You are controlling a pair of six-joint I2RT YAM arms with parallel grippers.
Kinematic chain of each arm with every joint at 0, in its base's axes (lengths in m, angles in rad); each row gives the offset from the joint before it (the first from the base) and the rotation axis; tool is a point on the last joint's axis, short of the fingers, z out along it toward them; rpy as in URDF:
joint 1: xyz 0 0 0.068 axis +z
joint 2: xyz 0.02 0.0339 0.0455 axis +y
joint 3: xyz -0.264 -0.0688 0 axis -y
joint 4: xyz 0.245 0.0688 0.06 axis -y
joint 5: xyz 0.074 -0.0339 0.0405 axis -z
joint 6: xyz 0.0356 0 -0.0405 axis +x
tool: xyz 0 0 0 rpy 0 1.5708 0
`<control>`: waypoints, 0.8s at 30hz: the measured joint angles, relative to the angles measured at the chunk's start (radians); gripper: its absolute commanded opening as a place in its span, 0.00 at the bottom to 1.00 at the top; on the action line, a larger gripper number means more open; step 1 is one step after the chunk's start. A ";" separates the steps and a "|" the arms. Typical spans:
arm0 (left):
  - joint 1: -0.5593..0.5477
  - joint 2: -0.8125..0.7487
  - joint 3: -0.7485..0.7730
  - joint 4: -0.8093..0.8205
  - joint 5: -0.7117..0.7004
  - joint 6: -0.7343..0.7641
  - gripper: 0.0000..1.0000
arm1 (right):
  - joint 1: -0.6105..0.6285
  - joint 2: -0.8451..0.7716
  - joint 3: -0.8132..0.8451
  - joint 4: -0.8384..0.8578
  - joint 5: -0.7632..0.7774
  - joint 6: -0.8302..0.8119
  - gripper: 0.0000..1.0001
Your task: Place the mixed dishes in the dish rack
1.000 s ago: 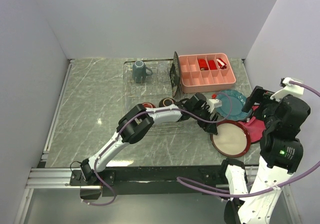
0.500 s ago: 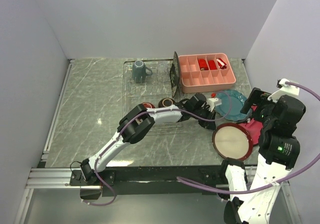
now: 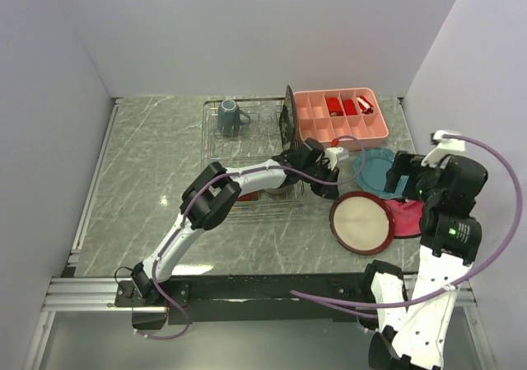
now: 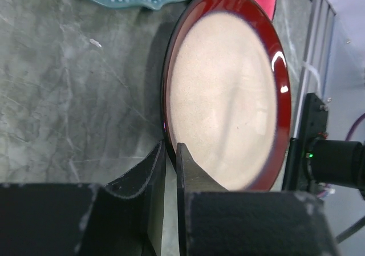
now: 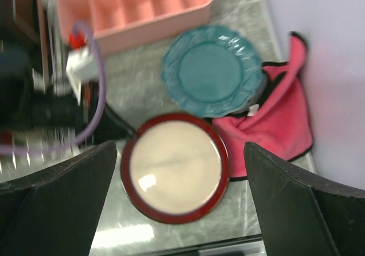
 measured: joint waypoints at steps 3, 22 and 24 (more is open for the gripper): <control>-0.001 -0.001 0.003 -0.019 -0.013 0.039 0.01 | 0.000 -0.008 -0.064 0.003 -0.078 -0.118 1.00; 0.009 -0.259 -0.037 -0.288 -0.053 0.472 0.01 | -0.011 0.457 -0.209 -0.011 -0.352 -0.726 0.97; 0.020 -0.294 -0.052 -0.288 -0.045 0.484 0.01 | -0.013 0.511 -0.196 -0.022 -0.389 -0.765 0.96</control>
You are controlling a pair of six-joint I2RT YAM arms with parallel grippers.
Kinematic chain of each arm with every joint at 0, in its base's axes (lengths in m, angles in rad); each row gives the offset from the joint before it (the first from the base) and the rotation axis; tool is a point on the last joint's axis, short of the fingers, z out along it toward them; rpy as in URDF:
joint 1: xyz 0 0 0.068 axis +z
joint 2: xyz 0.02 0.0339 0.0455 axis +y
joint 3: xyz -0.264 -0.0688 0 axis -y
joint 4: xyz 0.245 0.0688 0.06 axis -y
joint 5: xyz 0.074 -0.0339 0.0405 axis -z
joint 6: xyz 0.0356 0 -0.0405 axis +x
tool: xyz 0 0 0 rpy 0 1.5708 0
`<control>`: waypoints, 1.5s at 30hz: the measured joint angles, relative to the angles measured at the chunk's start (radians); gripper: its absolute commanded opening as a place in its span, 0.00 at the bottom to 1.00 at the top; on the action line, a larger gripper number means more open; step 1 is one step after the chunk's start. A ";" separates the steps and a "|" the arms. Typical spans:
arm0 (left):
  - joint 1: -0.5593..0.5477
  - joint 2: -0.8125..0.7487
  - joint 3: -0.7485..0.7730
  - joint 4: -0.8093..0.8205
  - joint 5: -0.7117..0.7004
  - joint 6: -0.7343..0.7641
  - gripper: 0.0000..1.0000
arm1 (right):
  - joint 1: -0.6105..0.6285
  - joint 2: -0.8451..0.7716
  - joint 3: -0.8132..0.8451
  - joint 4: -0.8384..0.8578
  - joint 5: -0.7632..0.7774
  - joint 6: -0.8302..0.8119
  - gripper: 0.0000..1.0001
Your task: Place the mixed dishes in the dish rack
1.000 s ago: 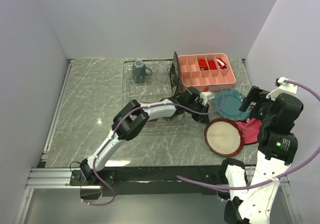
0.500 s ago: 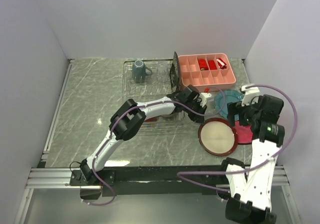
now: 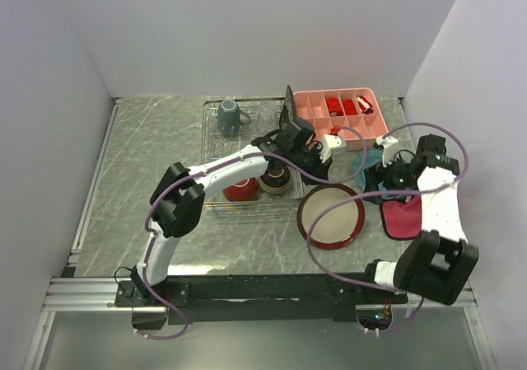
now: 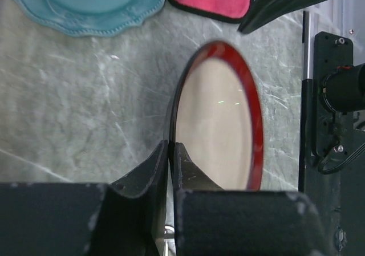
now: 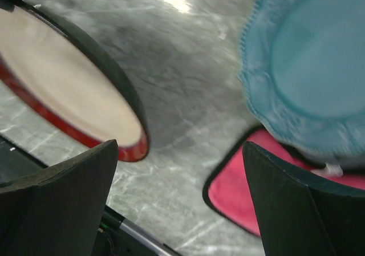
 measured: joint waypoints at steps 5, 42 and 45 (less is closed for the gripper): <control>0.007 -0.018 -0.006 0.006 0.014 0.018 0.01 | 0.000 0.161 0.072 -0.061 -0.102 -0.103 0.93; 0.037 -0.074 0.017 0.000 -0.196 -0.064 0.77 | 0.143 0.320 0.235 -0.309 -0.208 -0.385 0.00; 0.079 -0.171 0.016 -0.002 -0.259 -0.077 0.81 | 0.148 0.220 0.317 -0.309 -0.192 -0.339 0.00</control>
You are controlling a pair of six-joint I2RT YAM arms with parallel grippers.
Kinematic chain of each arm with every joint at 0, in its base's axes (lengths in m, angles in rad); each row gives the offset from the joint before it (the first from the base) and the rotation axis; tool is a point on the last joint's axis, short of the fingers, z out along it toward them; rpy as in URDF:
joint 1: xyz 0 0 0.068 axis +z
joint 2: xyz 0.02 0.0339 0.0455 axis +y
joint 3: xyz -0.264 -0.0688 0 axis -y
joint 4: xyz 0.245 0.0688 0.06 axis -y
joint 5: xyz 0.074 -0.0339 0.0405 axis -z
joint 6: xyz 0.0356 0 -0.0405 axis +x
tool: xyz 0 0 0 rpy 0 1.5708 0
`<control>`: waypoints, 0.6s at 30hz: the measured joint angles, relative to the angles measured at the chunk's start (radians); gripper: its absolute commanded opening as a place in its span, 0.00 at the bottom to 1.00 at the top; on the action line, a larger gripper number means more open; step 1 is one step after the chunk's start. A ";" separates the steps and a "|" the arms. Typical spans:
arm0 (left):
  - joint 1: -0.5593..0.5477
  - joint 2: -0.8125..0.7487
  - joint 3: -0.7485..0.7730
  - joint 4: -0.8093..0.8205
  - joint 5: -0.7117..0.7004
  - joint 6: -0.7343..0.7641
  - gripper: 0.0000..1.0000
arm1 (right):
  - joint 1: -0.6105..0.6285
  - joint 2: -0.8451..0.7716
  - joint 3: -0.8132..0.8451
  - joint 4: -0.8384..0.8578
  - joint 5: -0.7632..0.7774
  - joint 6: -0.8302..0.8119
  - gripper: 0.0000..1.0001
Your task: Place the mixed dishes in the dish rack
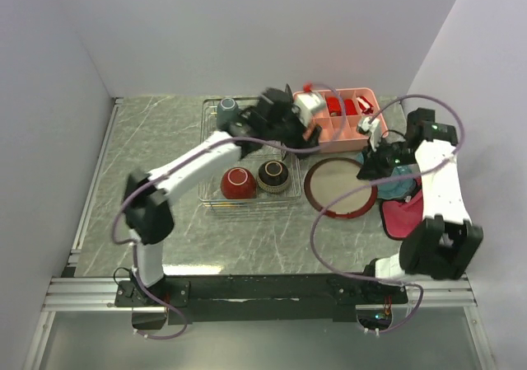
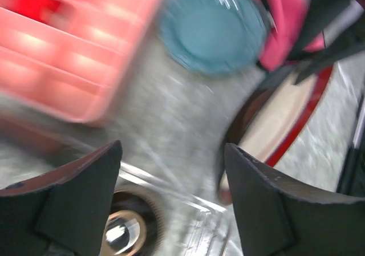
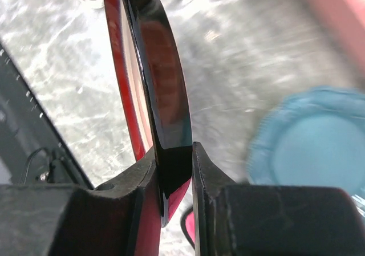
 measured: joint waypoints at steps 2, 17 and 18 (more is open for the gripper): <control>0.029 -0.080 -0.007 0.004 -0.029 -0.008 0.81 | 0.012 -0.068 0.056 -0.002 0.016 0.055 0.00; 0.511 -0.702 -0.635 0.171 -0.444 -0.194 0.01 | 0.682 -0.220 0.316 0.423 0.643 1.001 0.00; 0.533 -0.702 -0.671 0.156 -0.460 -0.228 0.01 | 0.722 -0.179 0.352 0.453 0.737 1.034 0.00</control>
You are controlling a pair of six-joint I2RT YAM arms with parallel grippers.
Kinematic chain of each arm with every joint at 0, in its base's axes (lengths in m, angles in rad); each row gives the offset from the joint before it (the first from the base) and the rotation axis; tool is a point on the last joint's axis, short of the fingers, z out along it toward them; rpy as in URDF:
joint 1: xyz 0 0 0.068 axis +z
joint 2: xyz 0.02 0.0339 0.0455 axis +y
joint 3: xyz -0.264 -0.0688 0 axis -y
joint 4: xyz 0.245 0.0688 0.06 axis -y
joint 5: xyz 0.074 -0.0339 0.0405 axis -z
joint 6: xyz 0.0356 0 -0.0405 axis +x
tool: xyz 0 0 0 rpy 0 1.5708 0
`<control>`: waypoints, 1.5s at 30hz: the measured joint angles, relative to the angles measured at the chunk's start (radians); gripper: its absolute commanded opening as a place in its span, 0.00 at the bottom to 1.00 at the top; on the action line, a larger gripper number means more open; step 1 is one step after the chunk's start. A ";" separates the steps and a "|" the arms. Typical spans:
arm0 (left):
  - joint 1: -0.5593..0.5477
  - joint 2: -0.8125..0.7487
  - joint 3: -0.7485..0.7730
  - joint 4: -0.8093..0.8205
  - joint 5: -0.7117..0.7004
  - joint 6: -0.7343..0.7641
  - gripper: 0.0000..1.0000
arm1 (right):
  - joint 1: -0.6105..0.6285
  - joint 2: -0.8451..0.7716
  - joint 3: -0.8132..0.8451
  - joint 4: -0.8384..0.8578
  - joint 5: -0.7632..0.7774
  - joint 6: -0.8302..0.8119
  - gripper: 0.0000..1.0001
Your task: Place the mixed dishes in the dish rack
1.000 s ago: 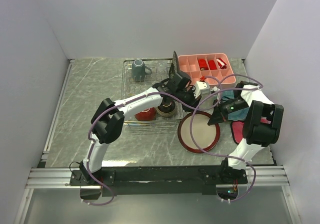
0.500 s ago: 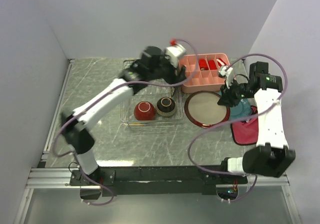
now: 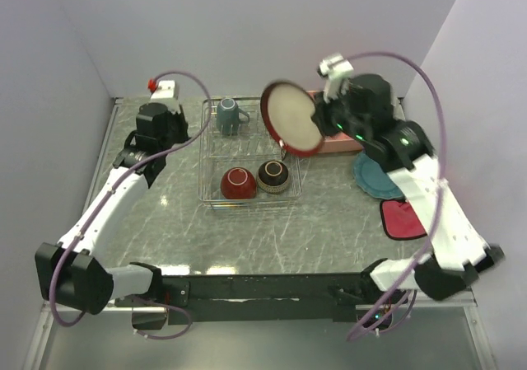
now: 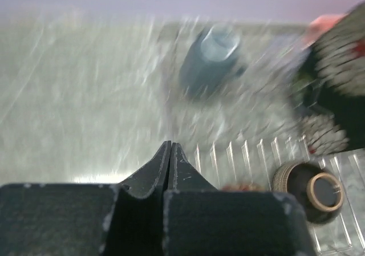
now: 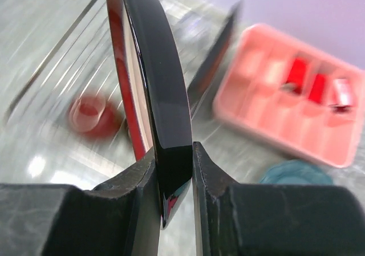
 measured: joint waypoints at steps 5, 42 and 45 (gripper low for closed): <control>0.088 0.032 -0.122 -0.088 0.006 -0.167 0.01 | 0.143 0.280 0.251 0.096 0.461 0.124 0.00; 0.103 -0.033 -0.274 -0.049 0.248 -0.378 0.01 | 0.370 0.800 0.356 0.267 1.228 0.133 0.00; 0.103 -0.033 -0.277 -0.048 0.248 -0.377 0.01 | 0.368 0.831 0.384 0.227 1.225 0.164 0.00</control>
